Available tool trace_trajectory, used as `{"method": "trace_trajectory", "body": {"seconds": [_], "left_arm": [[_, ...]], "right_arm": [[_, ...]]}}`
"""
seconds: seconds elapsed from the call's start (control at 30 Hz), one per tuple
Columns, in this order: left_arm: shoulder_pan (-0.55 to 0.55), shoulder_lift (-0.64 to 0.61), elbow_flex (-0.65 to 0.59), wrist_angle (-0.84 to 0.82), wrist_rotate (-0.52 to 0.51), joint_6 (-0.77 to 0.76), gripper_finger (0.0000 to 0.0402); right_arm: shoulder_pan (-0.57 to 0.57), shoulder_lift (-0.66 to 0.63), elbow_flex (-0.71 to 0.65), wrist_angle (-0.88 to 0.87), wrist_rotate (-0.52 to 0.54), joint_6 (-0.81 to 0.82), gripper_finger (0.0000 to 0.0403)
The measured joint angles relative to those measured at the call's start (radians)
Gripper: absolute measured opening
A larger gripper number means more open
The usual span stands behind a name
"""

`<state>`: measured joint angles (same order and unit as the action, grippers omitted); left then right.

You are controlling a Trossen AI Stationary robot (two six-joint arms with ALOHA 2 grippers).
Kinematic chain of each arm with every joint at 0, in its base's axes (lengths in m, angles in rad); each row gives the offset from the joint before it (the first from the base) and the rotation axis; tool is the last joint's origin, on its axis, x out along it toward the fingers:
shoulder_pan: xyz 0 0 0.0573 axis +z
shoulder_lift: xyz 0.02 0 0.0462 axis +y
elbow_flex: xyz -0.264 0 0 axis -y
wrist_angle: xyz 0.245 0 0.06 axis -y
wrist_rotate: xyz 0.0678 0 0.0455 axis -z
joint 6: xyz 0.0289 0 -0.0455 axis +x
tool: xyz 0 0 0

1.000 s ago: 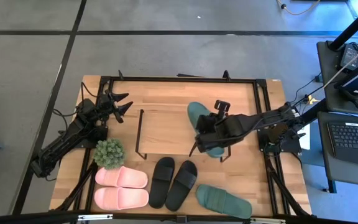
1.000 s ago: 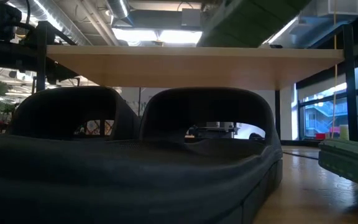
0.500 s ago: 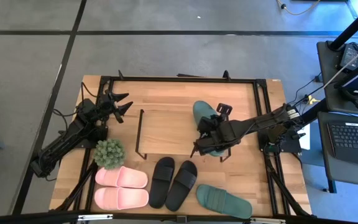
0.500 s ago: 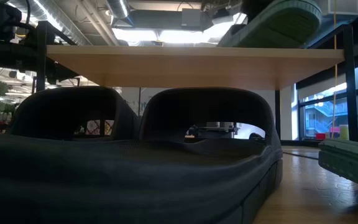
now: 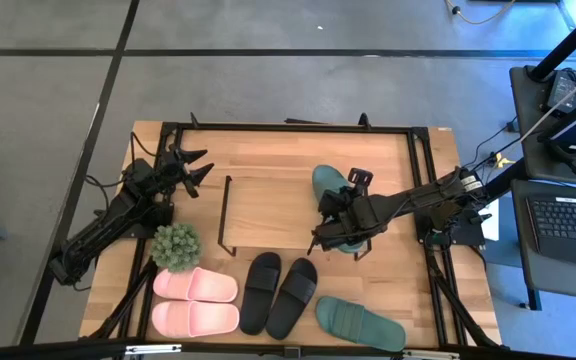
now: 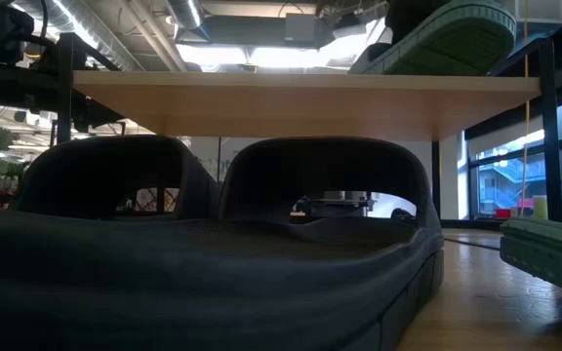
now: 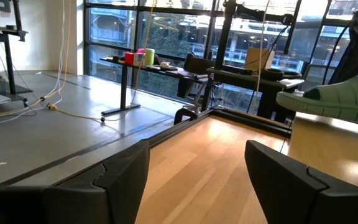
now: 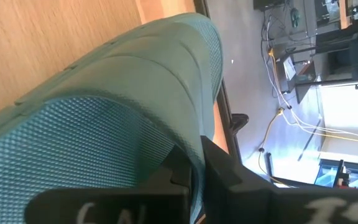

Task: Pick and place slides into the shelf
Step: Put the right green slipper on the shelf

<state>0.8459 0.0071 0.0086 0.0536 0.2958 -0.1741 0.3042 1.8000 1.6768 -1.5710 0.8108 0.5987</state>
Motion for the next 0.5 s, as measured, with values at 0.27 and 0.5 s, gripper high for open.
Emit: {"method": "trace_trajectory", "body": {"seconds": [0.27,0.5], "left_arm": [[0.000,0.000,0.000,0.000,0.000,0.000,0.0255],[0.000,0.000,0.000,0.000,0.000,0.000,0.0255]], "right_arm": [[0.000,0.000,0.000,0.000,0.000,0.004,0.0013],[0.000,0.000,0.000,0.000,-0.001,0.026,0.0016]]}}
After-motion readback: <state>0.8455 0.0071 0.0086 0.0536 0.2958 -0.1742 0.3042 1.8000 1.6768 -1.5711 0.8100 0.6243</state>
